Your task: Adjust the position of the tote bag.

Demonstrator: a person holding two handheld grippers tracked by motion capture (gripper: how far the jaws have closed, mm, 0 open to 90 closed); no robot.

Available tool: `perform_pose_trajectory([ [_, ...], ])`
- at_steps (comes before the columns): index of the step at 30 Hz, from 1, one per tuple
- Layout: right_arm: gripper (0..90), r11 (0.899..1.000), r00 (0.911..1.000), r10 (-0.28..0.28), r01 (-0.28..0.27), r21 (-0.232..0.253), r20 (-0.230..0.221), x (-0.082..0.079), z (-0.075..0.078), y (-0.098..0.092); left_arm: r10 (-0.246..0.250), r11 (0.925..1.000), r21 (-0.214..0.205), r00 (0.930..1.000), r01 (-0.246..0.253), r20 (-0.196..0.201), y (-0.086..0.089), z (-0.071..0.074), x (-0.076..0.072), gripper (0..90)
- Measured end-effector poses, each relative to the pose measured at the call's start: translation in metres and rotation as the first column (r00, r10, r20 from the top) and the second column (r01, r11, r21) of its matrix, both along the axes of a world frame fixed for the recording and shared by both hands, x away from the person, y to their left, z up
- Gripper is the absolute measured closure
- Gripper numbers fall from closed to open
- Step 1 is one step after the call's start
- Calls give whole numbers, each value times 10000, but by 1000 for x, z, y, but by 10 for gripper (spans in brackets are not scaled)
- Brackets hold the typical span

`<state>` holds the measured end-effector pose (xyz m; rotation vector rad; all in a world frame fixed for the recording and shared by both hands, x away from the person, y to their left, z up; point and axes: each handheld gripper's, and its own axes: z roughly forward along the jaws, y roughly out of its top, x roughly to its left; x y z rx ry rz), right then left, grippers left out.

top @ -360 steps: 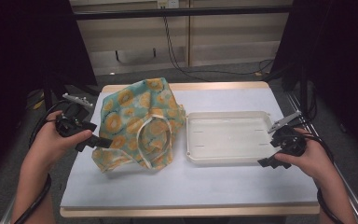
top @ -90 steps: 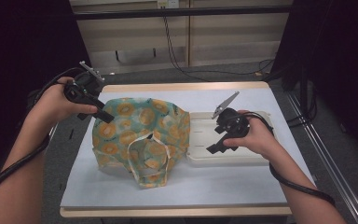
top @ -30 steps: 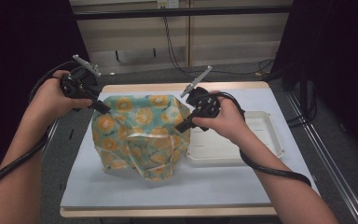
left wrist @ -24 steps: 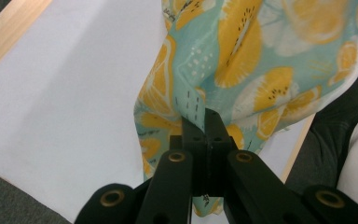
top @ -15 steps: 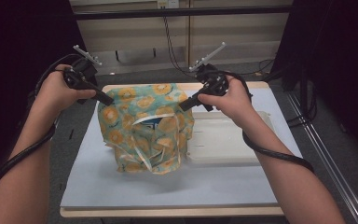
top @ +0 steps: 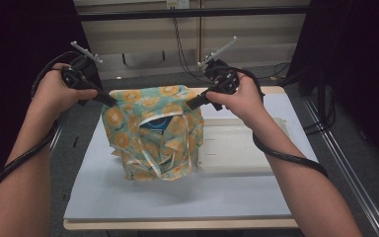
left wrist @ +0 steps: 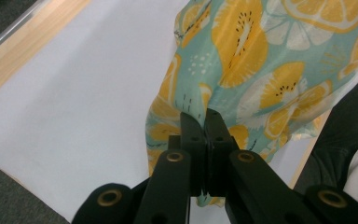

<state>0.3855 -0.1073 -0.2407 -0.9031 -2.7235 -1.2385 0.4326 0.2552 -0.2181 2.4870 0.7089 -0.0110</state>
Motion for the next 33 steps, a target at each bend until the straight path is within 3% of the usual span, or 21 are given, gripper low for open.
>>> perform_pose_trajectory([
  [3,900,9996,9998,-175,177,212,-105,3,1,-2,102,9999,-48,9999,-102,61,1,2,3,890],
  [4,900,9996,9998,-188,188,200,-6,5,1,-3,299,9994,-198,9995,-297,90,1,2,4,891],
  [11,900,9991,9991,-425,425,19,8,10,2,-5,762,9969,-239,9967,-755,288,-2,5,9,890],
  [15,900,9992,9992,-387,387,-91,62,10,5,-6,527,9986,-21,9981,-526,304,-3,11,9,898],
  [19,900,9991,9991,-414,414,-21,73,9,8,-8,545,9985,-123,9976,-540,432,-4,16,8,897],
  [23,898,9985,9982,-543,545,-87,243,12,6,-8,689,9974,185,9975,-691,155,-6,8,14,885],
  [27,899,9983,9983,-584,584,-59,-32,17,-2,-6,826,9961,342,9962,-817,-271,-9,-4,19,873],
  [33,899,9972,9973,-686,677,-323,-276,22,-13,-3,538,9955,819,9953,-472,-805,-13,-30,26,872],
])
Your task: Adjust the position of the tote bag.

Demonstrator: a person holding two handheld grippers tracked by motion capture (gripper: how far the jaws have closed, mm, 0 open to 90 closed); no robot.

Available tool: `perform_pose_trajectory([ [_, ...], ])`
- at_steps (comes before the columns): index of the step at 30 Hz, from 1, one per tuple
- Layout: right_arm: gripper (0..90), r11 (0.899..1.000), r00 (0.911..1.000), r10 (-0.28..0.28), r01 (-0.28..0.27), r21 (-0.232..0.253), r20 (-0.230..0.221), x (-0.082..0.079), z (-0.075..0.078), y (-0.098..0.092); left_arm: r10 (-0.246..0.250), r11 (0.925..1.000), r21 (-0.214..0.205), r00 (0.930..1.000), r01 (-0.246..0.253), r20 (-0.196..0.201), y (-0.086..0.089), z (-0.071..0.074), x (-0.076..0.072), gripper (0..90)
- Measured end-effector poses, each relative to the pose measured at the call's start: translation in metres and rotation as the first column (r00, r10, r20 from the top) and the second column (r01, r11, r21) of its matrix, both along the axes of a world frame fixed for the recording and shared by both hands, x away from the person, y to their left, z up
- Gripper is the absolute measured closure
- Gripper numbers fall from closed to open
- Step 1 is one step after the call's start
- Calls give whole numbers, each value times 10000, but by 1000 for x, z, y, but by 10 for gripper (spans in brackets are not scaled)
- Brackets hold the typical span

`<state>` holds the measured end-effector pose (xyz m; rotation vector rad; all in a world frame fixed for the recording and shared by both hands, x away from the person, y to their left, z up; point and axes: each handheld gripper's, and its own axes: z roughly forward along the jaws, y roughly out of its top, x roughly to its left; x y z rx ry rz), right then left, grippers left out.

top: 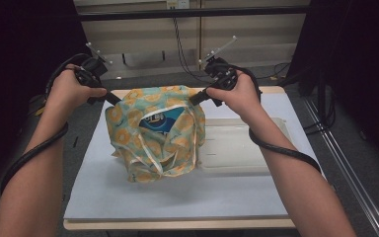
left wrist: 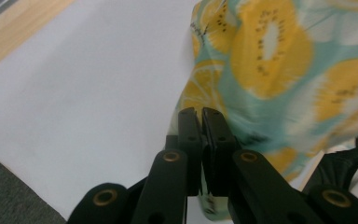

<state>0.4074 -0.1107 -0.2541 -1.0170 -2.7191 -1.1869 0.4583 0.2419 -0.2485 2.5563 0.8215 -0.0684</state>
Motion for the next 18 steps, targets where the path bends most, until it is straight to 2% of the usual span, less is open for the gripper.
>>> perform_pose_trajectory([
  [3,899,9999,9999,-78,78,-64,-108,1,-6,2,62,10000,-46,9995,-64,-296,1,-12,2,866],
  [5,899,9999,9999,-44,42,-140,-128,2,-10,3,351,9990,-259,9992,-356,-203,4,-13,1,833],
  [6,899,9999,9999,-13,12,-134,-134,2,-11,4,417,9986,-321,9989,-423,-191,6,-11,0,804],
  [8,899,9997,9999,6,-9,-245,-134,2,-12,4,604,9976,-335,9981,-600,95,8,-3,-3,728],
  [11,899,9995,9999,-16,11,-303,-158,1,-13,4,589,9979,-284,9970,-575,503,11,14,-10,635],
  [14,899,9996,9999,-3,-1,-287,-131,1,-14,4,281,9995,-145,9947,-268,991,10,28,-19,546],
  [15,899,9997,9998,-40,35,-240,-180,1,-15,3,303,9994,-217,9935,-281,1095,8,30,-21,503],
  [16,899,9997,9998,-52,48,-220,-191,1,-16,2,38,9999,-122,9923,-24,1240,7,34,-23,467],
  [18,899,9997,9996,-89,83,-231,-258,0,-16,2,-125,9998,-111,9910,141,1335,3,39,-27,432],
])
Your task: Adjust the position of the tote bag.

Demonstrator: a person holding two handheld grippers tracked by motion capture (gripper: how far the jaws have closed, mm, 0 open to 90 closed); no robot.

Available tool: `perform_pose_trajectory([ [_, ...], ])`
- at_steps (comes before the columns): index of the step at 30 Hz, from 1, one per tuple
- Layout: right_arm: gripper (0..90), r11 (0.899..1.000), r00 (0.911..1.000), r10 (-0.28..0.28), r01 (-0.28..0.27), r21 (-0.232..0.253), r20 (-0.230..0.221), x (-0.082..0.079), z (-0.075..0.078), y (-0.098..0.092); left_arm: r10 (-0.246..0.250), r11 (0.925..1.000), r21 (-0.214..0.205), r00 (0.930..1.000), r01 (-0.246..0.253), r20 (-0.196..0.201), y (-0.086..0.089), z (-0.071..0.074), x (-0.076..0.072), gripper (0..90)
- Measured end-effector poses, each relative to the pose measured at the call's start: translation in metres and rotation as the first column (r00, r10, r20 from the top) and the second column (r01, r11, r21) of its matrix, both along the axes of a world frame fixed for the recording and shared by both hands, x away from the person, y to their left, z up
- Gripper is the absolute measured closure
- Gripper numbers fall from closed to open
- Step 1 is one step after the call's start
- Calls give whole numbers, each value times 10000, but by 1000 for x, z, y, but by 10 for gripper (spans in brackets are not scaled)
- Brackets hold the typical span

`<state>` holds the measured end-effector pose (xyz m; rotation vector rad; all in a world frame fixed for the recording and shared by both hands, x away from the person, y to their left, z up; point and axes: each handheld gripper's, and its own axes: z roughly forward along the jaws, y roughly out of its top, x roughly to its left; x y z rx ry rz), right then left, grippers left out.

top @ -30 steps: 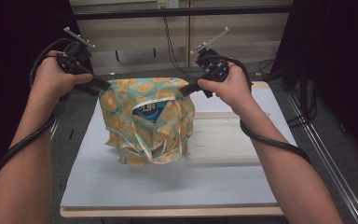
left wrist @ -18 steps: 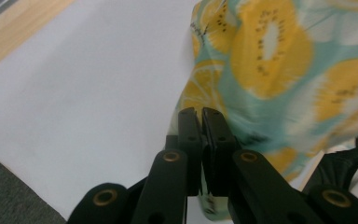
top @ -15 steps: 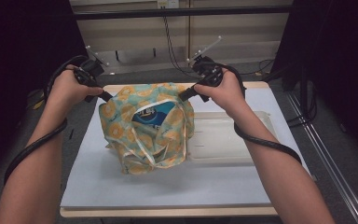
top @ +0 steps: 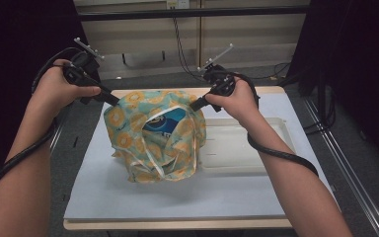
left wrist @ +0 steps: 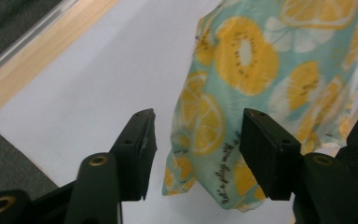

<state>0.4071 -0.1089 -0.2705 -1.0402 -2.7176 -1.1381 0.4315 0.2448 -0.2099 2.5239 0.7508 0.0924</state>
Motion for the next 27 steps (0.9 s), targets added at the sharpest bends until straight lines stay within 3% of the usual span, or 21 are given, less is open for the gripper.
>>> perform_pose_trajectory([
  [4,899,10000,10000,21,-21,-51,56,-1,1,0,-640,9978,-165,9979,641,73,-13,3,-6,327],
  [5,900,10000,10000,8,-8,-56,47,-1,0,0,-845,9964,-87,9962,847,187,-18,1,-7,295],
  [7,899,10000,10000,14,-14,-1,64,-1,0,0,-1117,9925,513,9936,1105,194,-27,-4,-8,243],
  [9,899,9999,10000,-82,83,63,-53,-1,-1,0,-1400,9880,664,9901,1394,43,-33,-9,-8,294],
  [10,899,9999,9999,-87,88,77,-54,-1,-1,0,-1470,9880,484,9891,1467,27,-35,-13,-7,326],
  [11,899,9999,10000,-73,73,100,-17,-1,-1,0,-1760,9826,573,9843,1766,-158,-35,-14,-4,388],
  [13,898,9999,10000,-83,83,87,-26,-1,-1,0,-1484,9886,195,9878,1494,-470,-37,-20,-5,530],
  [15,896,9999,9999,-125,125,100,-19,-2,-1,-1,-1628,9837,642,9832,1683,-830,-35,-19,-2,706],
  [16,896,9999,9999,-112,112,118,-30,-1,0,-1,-1586,9848,587,9843,1634,-775,-35,-18,-1,738],
  [17,896,9999,9999,-117,117,122,-38,-2,0,-1,-1176,9922,296,9883,1210,-974,-35,-17,-3,790],
  [19,897,9999,9999,-116,117,125,-37,-2,0,0,-1379,9893,370,9872,1412,-798,-34,-13,-2,843],
  [20,897,9999,9999,-116,117,97,-20,-2,0,0,-1356,9898,326,9868,1390,-890,-35,-10,-3,870],
  [27,899,9998,10000,-55,56,169,-39,-2,2,-2,-829,9965,-174,9942,819,-680,-26,11,-7,900],
])
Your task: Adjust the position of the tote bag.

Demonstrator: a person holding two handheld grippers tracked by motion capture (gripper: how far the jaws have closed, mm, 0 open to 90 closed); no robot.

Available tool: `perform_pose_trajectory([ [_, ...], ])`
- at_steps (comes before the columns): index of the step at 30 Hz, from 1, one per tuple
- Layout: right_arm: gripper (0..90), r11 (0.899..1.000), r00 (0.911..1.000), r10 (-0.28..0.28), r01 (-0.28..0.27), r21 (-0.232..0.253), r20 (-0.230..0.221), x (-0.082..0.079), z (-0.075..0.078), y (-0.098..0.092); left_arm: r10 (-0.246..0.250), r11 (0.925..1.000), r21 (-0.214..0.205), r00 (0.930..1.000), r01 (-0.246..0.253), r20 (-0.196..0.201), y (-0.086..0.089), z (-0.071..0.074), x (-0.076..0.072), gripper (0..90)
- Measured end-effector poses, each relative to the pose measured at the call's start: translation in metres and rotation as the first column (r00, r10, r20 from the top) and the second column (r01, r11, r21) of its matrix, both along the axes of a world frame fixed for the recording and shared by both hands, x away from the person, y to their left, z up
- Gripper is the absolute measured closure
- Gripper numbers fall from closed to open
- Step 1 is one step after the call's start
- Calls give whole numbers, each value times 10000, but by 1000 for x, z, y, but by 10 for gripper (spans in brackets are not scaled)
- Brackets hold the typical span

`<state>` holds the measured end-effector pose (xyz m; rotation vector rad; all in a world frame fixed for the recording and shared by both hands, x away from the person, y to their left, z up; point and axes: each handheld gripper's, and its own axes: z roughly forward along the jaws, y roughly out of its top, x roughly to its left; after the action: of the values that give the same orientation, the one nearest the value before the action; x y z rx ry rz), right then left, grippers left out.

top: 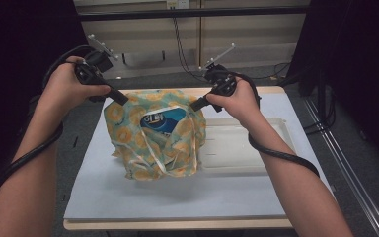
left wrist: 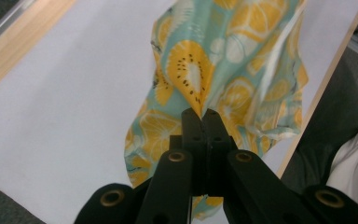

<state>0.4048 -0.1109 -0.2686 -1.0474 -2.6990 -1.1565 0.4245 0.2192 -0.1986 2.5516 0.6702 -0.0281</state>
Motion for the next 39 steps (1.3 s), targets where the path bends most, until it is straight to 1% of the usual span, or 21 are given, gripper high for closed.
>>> perform_pose_trajectory([
  [3,898,9997,9999,105,-105,232,13,-1,2,1,203,9997,-157,9997,-200,164,6,2,4,900],
  [5,897,9996,9999,91,-92,254,44,-1,5,2,414,9989,-235,9990,-411,140,9,0,7,900],
  [7,897,9996,9998,148,-151,246,132,0,7,4,590,9982,-107,9982,-589,138,10,-6,12,900],
  [8,896,9996,9999,114,-117,270,115,0,7,5,652,9979,41,9979,-652,-6,10,-11,14,900],
  [10,889,9999,9999,74,-76,147,116,1,7,7,659,9973,343,9978,-656,-94,8,-19,18,900],
  [12,887,10000,9999,-17,17,-45,128,2,5,8,859,9957,369,9959,-848,-287,8,-27,21,896],
  [14,890,10000,10000,-58,59,-27,3,4,1,8,891,9954,392,9951,-874,-437,6,-33,23,885],
  [17,895,10000,9999,-64,63,-71,-132,6,-4,8,808,9954,567,9950,-775,-582,5,-38,23,874],
  [19,897,9999,9998,-41,38,-128,-204,6,-6,8,995,9942,462,9935,-970,-555,6,-39,23,838],
  [20,898,9999,9998,33,-35,-136,-201,6,-8,8,1134,9926,480,9925,-1113,-452,8,-38,22,790],
  [23,898,9999,9998,-3,0,-150,-210,6,-9,8,1475,9890,-45,9888,-1476,-209,11,-30,18,659],
  [26,899,9999,9998,39,-42,-167,-197,5,-8,8,1358,9907,-57,9897,-1357,445,12,-16,10,539],
  [28,900,9998,9998,7,-11,-220,-216,5,-9,7,1158,9931,-278,9913,-1143,623,11,-8,4,465],
  [30,900,9998,9997,-17,12,-201,-255,5,-10,7,775,9963,-422,9938,-743,803,8,-1,-3,412],
  [31,900,9998,9996,-40,35,-170,-283,5,-11,6,723,9968,-412,9940,-691,826,6,0,-5,402],
  [33,900,9998,9995,-68,62,-171,-308,5,-11,6,256,9997,-84,9947,-249,994,-2,0,-12,392],
  [34,900,9998,9995,-63,58,-167,-309,5,-11,6,-94,9999,104,9946,84,1035,-6,-1,-14,392],
  [35,900,9999,9996,-36,31,-158,-280,5,-12,6,-318,9994,164,9941,302,1035,-10,-5,-15,392],
  [37,900,9999,9994,-43,37,-161,-352,4,-11,8,-428,9987,319,9932,396,1085,-15,-12,-15,408],
  [38,900,9999,9995,-15,10,-159,-322,3,-11,8,-618,9971,510,9937,572,938,-17,-16,-14,423],
  [39,900,9998,9995,-28,23,-173,-307,3,-11,9,-927,9937,716,9919,866,870,-18,-19,-12,473],
])
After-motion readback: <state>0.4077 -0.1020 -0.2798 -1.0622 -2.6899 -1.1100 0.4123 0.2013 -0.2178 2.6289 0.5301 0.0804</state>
